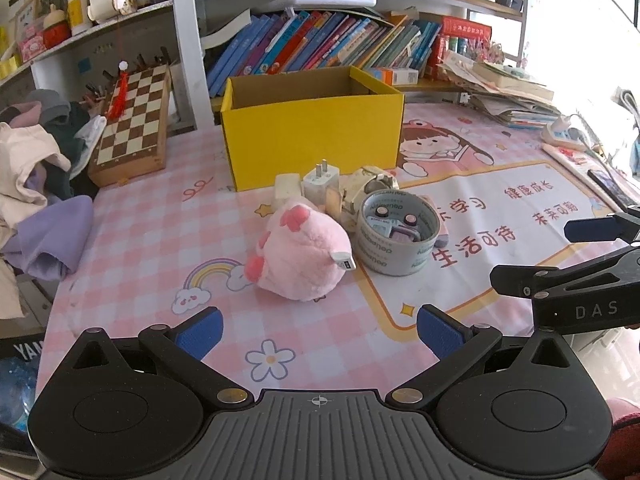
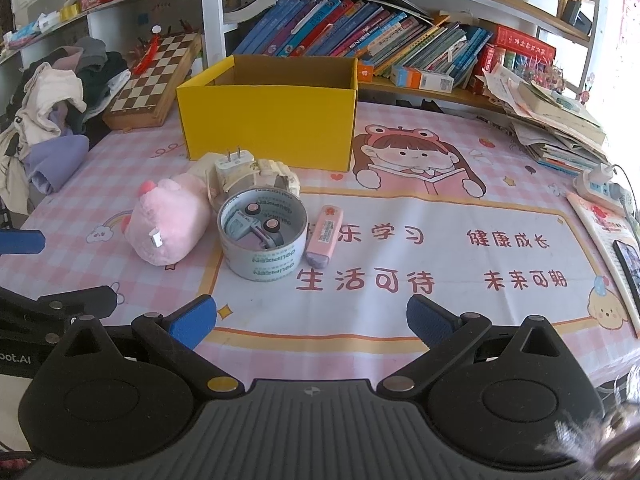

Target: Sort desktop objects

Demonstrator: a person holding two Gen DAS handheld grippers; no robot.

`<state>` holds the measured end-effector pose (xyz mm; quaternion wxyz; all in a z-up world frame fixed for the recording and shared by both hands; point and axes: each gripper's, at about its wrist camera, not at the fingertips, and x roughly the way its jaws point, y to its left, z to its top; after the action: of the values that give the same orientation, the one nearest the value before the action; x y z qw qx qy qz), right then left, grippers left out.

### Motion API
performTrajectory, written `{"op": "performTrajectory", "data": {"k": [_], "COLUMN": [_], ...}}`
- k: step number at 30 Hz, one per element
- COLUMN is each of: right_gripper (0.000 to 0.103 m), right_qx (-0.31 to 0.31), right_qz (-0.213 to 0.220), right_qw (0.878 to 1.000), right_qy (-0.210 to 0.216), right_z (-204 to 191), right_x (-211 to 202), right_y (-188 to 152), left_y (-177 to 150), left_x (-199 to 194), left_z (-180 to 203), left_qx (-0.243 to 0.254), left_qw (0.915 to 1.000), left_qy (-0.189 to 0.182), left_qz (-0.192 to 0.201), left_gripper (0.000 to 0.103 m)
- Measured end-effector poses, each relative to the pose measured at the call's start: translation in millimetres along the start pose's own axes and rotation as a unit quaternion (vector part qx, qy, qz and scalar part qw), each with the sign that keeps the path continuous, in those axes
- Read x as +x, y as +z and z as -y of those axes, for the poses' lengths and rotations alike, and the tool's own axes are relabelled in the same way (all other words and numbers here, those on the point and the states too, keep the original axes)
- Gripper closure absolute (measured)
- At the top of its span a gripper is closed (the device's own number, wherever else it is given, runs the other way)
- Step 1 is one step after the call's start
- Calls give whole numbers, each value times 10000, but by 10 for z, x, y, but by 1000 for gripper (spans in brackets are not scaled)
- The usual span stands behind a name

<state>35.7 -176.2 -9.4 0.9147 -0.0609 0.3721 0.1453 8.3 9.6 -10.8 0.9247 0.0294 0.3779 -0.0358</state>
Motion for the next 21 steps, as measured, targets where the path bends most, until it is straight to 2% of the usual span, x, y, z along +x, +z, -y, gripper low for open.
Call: {"op": "performTrajectory", "data": {"k": [21], "right_gripper": [0], "right_qx": [-172], "right_qz": [66], "right_qw": [9998], "right_qy": [-33], "right_z": [-130], "right_x": [-25], "right_y": [88], "left_y": [25], "left_x": [-22], "left_z": [-113], "left_qx": [-41], "left_qw": [9999], "left_qy": [116], "left_qz": [98], "left_gripper": [0]}}
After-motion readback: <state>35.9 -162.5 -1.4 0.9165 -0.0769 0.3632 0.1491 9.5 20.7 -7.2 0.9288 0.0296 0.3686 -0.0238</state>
